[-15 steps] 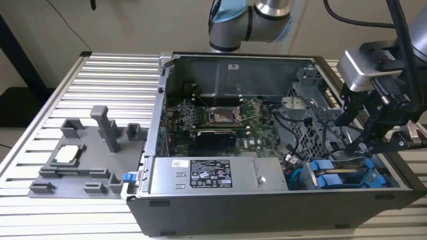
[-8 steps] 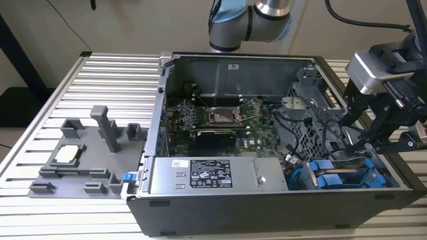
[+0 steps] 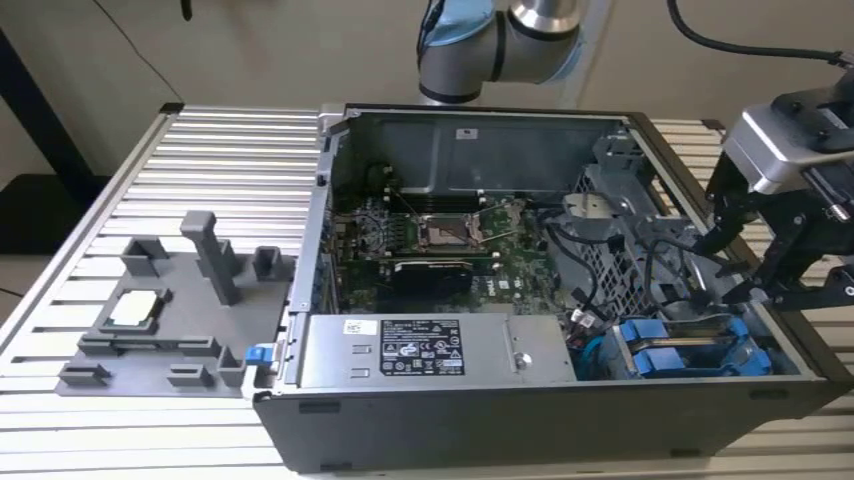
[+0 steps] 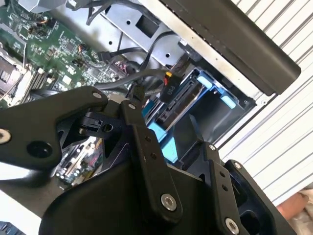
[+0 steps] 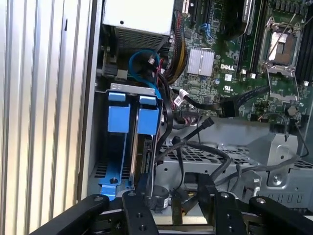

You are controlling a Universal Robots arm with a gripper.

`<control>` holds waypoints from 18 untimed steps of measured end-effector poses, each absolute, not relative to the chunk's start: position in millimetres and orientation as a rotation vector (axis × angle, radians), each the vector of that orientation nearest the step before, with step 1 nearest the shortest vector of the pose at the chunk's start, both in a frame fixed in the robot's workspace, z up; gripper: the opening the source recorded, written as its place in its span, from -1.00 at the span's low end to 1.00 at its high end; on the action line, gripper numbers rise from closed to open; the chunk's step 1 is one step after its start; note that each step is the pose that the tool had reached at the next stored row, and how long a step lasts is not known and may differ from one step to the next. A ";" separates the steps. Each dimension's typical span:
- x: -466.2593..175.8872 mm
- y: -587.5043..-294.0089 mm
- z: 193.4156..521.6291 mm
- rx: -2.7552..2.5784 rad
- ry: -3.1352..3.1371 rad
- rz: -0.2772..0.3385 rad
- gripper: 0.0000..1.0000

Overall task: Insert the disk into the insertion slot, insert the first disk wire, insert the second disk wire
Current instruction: 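Insert the disk into the insertion slot, then insert the first disk wire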

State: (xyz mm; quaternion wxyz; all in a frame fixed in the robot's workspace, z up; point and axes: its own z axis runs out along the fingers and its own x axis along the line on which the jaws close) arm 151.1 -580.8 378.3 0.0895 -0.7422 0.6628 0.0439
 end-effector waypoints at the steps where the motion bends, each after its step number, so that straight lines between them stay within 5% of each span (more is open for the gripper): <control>1: 153.2 -581.1 378.3 -2.209 1.969 0.131 0.06; 18: 167.9 -583.1 378.3 -2.215 1.962 0.135 0.02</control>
